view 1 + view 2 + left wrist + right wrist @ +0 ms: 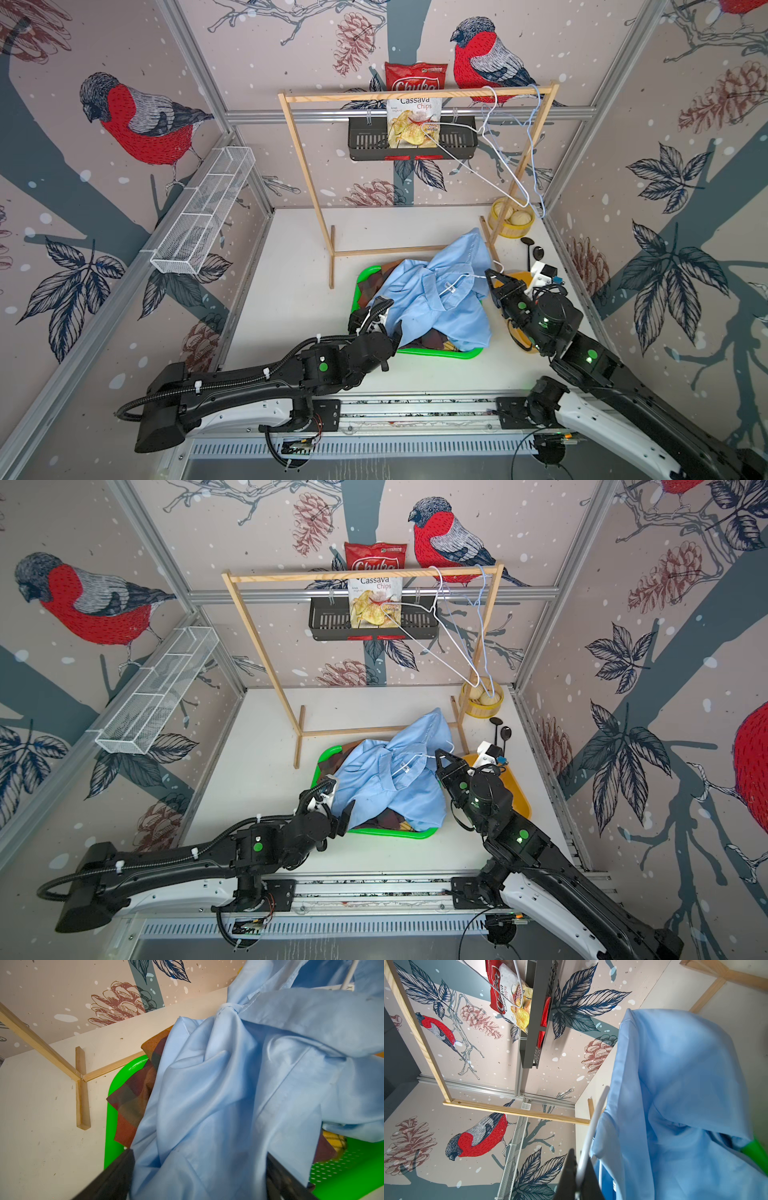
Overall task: Remove the clothespins securing long-sleeve shirts to the hanger
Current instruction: Remove the long-sleeve shirt from the hanger.
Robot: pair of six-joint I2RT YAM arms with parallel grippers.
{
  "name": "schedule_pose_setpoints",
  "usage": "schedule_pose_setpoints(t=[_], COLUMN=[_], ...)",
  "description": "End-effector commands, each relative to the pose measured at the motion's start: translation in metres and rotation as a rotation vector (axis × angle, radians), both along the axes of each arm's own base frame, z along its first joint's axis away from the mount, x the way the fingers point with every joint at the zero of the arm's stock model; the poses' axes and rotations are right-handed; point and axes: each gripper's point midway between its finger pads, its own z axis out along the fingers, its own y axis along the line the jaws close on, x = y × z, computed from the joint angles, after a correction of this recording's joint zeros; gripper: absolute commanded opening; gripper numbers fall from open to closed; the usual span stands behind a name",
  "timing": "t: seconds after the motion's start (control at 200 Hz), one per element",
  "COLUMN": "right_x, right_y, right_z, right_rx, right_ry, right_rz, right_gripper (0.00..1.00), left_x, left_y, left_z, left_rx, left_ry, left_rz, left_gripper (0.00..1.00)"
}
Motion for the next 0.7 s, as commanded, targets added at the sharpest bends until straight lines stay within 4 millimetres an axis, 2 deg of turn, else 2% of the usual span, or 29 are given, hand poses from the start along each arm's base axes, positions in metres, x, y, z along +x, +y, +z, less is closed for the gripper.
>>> schedule_pose_setpoints(t=[0.0, 0.05, 0.09, 0.165, 0.29, 0.481, 0.601, 0.696], right_x=[0.003, 0.003, 0.003, 0.003, 0.001, -0.002, -0.002, -0.001], right_y=[-0.005, -0.004, -0.005, -0.008, -0.016, -0.036, -0.043, -0.040], right_z=[0.016, 0.019, 0.022, 0.024, 0.027, 0.040, 0.049, 0.055], right_rx=[0.002, 0.003, 0.004, 0.005, -0.001, -0.004, 0.008, 0.017], right_ry=[-0.051, -0.057, -0.059, -0.065, -0.070, -0.093, -0.110, -0.120], right_rz=[-0.026, -0.023, -0.027, -0.035, -0.056, -0.104, -0.115, -0.089], right_gripper=[0.00, 0.00, 0.00, 0.00, 0.00, 0.00, 0.00, 0.00], left_x=[0.002, 0.002, 0.002, 0.006, 0.011, 0.019, 0.019, 0.021], left_y=[-0.003, -0.006, -0.007, -0.003, 0.011, 0.046, 0.055, 0.056], left_z=[-0.001, -0.003, -0.003, 0.000, 0.001, -0.014, -0.023, -0.030], left_rx=[-0.056, -0.067, -0.076, -0.092, -0.111, -0.159, -0.167, -0.161], left_ry=[0.008, 0.013, 0.013, 0.004, 0.002, 0.050, 0.057, 0.071], left_rz=[0.026, 0.019, 0.018, 0.044, 0.113, 0.249, 0.267, 0.271], left_gripper=[0.77, 0.64, 0.48, 0.00, 0.00, 0.00, 0.00, 0.00])
